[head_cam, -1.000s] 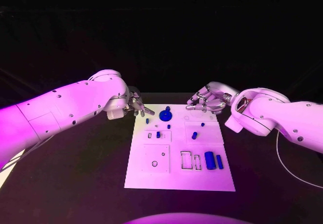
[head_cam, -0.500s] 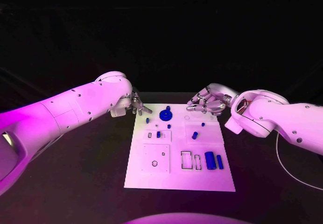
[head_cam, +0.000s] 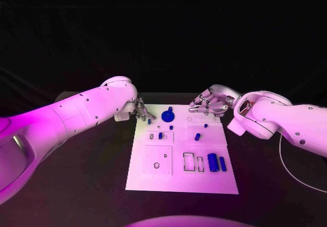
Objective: Assemble the parts on the task board
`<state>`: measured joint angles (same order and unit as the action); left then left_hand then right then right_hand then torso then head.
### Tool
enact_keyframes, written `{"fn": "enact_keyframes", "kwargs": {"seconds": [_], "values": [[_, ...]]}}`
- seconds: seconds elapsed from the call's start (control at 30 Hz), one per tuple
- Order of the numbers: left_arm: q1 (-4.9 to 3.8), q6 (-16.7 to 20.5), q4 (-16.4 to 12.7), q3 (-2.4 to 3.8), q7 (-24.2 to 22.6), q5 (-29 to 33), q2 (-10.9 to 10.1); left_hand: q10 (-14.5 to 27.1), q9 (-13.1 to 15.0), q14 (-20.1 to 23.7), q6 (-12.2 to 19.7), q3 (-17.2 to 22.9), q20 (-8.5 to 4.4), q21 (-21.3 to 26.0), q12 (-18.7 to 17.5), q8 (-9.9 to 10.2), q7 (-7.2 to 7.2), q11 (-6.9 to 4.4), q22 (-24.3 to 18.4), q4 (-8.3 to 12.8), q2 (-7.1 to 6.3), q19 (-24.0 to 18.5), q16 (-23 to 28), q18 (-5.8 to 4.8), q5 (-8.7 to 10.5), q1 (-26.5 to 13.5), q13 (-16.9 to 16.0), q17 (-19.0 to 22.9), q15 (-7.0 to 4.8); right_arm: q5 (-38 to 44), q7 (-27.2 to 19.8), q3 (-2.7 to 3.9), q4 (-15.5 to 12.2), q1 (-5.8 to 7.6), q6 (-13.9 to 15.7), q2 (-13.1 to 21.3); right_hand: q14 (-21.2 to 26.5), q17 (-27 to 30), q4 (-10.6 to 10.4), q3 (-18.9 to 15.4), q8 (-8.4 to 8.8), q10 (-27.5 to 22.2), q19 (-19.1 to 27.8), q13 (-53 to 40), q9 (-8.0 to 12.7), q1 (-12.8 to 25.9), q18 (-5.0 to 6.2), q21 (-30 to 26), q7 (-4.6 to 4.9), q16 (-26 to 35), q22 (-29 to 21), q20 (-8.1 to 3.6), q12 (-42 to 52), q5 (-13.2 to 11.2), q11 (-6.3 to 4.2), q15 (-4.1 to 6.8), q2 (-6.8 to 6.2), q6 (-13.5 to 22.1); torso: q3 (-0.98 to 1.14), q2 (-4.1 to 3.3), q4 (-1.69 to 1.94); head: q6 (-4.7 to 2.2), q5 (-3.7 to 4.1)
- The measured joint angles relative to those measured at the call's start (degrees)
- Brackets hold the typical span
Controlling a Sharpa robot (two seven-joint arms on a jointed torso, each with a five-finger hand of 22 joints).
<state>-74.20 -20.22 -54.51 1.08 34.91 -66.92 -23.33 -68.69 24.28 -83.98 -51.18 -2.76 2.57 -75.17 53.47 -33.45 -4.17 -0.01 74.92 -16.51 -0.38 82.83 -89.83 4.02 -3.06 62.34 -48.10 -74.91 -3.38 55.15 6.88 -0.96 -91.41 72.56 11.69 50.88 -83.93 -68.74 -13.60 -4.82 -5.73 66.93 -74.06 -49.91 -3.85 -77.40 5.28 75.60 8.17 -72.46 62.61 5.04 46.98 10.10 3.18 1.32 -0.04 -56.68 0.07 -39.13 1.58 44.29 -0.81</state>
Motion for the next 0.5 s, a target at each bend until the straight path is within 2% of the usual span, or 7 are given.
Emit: {"fn": "enact_keyframes", "kwargs": {"seconds": [0.17,0.5], "values": [[0.17,-0.7,0.4,-0.25,-0.4,0.04,0.49,0.0,-0.07,0.0,-0.21,0.0,0.2,-0.16,0.0,0.0,0.21,0.0,0.0,0.0,0.29,0.2,0.0,0.0,0.0,0.3,0.0,0.0,0.0,-0.01,-0.02,0.0,0.13,0.0,-0.02,-0.06,0.0,0.0,0.0,0.0,0.0,0.0,0.0,0.0,0.0,-0.05,0.0,0.0,0.0,0.0,0.0,0.0,0.0,0.0,0.0,0.0,-0.05,0.0,0.0,0.02,0.0,0.15,0.01],[0.25,-1.77,0.84,-0.32,-1.07,1.32,0.99,0.0,-0.3,0.0,-0.21,-0.55,0.0,-0.22,0.0,0.0,0.21,0.0,0.0,0.24,0.99,0.39,0.0,0.01,0.0,0.99,0.21,0.0,0.0,-0.02,-0.03,0.0,0.52,-0.02,-0.03,-0.21,0.0,0.08,0.0,0.0,0.0,0.0,0.0,0.16,0.0,-0.05,0.0,0.0,0.0,0.0,-0.09,0.0,0.0,0.0,0.0,0.0,-0.05,0.0,0.01,0.05,0.02,0.41,0.05]]}}
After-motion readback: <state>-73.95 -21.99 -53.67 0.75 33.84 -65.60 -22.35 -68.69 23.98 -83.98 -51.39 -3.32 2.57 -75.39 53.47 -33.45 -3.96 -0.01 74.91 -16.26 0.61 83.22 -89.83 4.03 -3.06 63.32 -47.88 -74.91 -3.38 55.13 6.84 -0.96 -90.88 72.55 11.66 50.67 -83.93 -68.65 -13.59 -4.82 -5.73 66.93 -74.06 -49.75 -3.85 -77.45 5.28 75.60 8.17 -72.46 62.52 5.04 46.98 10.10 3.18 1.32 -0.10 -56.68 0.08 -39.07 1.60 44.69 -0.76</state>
